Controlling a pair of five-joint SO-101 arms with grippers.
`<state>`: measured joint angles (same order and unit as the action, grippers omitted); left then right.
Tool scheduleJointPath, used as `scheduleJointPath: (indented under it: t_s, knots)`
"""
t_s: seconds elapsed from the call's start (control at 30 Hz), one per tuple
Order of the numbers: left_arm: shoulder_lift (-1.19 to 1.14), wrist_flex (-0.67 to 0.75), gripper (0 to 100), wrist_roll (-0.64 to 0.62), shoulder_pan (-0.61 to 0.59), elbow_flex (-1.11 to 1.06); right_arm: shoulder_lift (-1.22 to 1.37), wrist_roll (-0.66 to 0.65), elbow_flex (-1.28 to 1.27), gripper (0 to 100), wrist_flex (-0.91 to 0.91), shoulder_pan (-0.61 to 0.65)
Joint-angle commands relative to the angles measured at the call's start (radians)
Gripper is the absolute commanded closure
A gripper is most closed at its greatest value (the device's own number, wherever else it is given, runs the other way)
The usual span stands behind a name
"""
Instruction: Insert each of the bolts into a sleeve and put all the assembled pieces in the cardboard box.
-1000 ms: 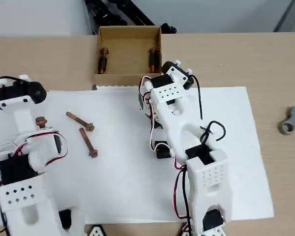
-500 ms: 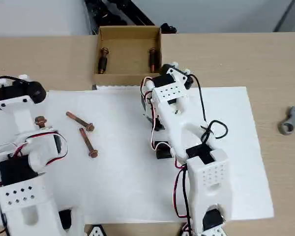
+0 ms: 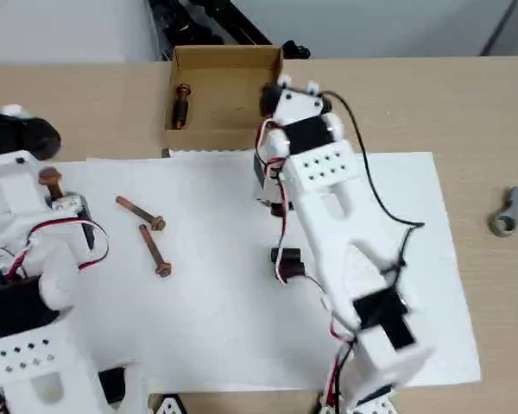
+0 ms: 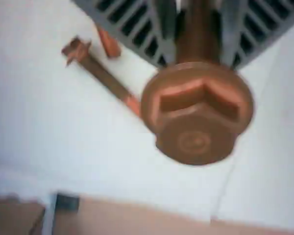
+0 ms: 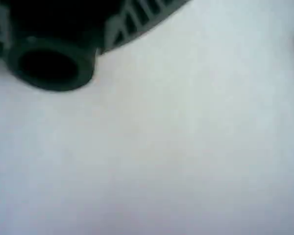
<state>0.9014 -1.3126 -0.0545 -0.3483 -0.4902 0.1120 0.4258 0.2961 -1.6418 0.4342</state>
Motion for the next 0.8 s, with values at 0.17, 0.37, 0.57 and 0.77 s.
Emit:
scheduleJointPath:
  t_s: [0.17,0.37,0.57,0.77]
  knots:
    - [0.025,0.14,99,0.003,0.003,0.131,-0.4,-0.345,0.015,99.5,0.002,0.005]
    - [0.025,0.279,99,0.0,0.025,0.133,-0.61,-0.423,0.012,99.5,0.002,0.005]
    - [0.025,0.367,99,0.0,0.183,0.133,-0.783,-0.42,-0.044,99.5,0.002,0.007]
    - [0.021,0.423,99,0.0,0.318,0.133,-1.012,-0.345,-0.285,99.4,0.108,0.004]
